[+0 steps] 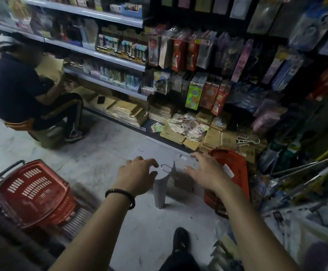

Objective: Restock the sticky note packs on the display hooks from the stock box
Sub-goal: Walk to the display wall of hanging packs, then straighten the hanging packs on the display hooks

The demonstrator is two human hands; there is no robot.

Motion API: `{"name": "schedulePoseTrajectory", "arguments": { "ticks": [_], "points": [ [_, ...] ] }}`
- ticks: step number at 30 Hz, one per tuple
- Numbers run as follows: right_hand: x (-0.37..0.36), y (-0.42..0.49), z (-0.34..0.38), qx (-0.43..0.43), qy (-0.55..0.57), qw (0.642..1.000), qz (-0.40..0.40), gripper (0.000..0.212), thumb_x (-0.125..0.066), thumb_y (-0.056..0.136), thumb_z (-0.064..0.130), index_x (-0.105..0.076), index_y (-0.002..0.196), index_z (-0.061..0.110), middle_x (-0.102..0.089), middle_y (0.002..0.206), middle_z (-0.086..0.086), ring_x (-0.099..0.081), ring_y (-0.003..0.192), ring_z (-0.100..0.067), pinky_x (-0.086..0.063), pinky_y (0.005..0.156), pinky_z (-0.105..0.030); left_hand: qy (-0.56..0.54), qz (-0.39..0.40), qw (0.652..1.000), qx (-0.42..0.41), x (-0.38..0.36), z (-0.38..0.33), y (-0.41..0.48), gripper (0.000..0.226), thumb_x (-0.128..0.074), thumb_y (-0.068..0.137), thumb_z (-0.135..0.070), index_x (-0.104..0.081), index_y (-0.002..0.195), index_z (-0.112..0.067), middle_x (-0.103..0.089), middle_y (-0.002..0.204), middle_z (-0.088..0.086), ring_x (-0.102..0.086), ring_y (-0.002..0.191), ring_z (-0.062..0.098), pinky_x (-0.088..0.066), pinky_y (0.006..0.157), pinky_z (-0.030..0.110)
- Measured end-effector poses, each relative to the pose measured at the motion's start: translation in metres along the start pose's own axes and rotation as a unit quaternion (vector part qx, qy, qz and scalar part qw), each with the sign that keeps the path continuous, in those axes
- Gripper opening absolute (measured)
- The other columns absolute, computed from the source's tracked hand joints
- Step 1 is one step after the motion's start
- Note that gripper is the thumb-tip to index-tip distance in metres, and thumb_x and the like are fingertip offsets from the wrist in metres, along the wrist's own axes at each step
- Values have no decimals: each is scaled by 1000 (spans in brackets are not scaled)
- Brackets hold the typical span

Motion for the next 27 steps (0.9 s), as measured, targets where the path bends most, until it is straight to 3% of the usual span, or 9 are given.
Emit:
{"name": "schedulePoseTrajectory", "arguments": {
  "ticks": [11,27],
  "points": [
    [96,161,-122,-37,45,998,37,61,-61,102,51,-46,154,24,-46,157,-6,-45,144,-27,-43,113,-42,27,35,999,-23,4,-92,196,37,-55,103,-54,-53,138,-45,-65,131,-3,-64,111,25,-59,92,42],
    [142,327,-163,-79,40,995,38,57,-62,101,48,-47,152,26,-46,156,1,-44,144,-22,-40,119,-41,47,88,992,-75,19,-116,423,43,-57,101,-56,-55,140,-38,-64,135,1,-63,119,28,-56,100,47]
  ]
}}
Point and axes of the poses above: each hand's wrist, its own y-axis towards the middle knuckle, its own x-axis out of the back of the hand, z = x × y, the point moved 1 cm from there along y, towards the middle knuckle
